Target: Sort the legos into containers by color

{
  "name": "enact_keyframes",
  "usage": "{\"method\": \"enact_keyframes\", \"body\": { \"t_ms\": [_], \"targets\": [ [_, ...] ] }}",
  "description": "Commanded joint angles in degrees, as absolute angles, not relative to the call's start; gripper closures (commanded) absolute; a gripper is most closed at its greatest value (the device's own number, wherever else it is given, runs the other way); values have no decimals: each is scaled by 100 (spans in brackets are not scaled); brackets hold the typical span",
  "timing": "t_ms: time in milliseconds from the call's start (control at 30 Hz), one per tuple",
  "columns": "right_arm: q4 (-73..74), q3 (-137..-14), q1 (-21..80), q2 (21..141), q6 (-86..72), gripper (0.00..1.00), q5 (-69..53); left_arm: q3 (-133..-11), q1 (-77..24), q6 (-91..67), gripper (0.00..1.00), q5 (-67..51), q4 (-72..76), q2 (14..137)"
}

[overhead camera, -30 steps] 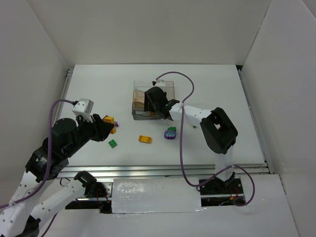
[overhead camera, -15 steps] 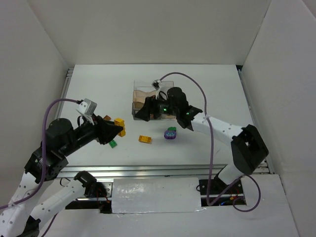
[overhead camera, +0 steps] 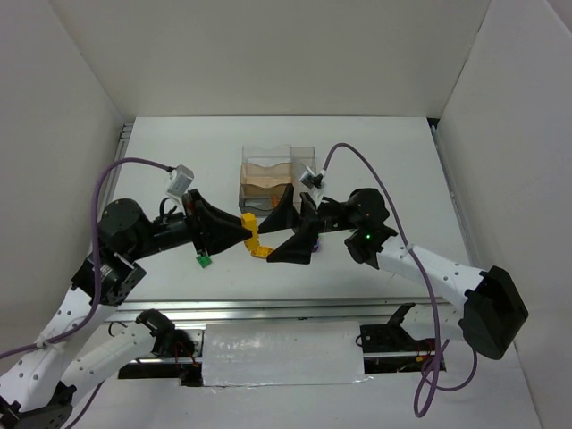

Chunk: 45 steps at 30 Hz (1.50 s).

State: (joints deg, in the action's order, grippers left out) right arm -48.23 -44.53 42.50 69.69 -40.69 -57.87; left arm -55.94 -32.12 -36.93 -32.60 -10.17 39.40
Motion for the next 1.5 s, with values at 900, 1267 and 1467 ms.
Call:
{"method": "enact_keyframes", "body": {
  "t_ms": [900,1267,1467],
  "targets": [
    [-2561,-5238,4562,7163,-2875,100,-3853,-6028,-3190,-3631,0,-1148,-1930,4148],
    [1361,-7135,3288,9332,-1943,100,1036,-6495,-3190,-3050,0,2830,-4403,3745],
    [2188,-8621,2909,10678,-1653,100,1415,-5837,-3182,-2874,1,2646,-4281,3499]
  ]
}}
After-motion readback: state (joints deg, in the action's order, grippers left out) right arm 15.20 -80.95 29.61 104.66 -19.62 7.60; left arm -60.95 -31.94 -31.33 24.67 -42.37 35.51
